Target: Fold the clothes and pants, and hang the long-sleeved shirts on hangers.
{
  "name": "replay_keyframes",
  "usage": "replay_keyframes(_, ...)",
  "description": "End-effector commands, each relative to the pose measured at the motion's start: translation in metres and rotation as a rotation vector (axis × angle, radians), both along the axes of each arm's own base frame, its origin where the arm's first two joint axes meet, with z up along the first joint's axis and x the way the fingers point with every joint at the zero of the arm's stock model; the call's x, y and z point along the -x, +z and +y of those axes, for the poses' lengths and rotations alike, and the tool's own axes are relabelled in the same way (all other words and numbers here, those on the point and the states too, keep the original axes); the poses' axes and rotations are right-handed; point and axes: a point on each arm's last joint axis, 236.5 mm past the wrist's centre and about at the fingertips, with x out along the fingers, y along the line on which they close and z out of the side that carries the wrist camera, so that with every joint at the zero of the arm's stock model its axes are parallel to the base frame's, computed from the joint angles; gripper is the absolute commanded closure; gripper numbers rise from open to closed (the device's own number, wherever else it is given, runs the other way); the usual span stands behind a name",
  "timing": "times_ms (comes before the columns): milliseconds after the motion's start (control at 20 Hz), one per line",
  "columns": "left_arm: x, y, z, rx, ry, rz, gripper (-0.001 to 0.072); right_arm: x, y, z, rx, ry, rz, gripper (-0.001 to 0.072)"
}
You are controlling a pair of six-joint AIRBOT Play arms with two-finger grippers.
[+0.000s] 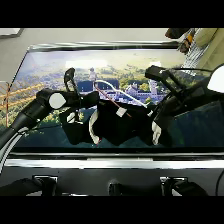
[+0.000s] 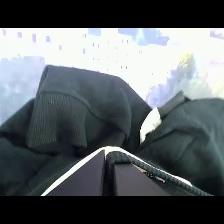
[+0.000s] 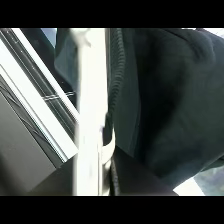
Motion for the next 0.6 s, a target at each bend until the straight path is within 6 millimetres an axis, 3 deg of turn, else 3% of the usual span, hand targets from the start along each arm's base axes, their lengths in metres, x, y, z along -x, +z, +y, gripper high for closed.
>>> replay_keyframes(0,-0.017,0.011,0.016,-0.011,0.020,-0.042,0.0677,0.000,-0.008,-0.003,0.021,0.004,0.033,0.0668)
replay_keyframes(200,-0.031,0.027,0.026,0.003,0.049,-0.083,0.0677,-0.003,-0.019,-0.002,0.032,0.015,0.077,0.0668)
replay_keyframes(550,-0.045,0.017,0.037,-0.016,0.061,-0.089,0.0677,0.006,-0.025,-0.005,0.052,0.038,0.134,0.0668)
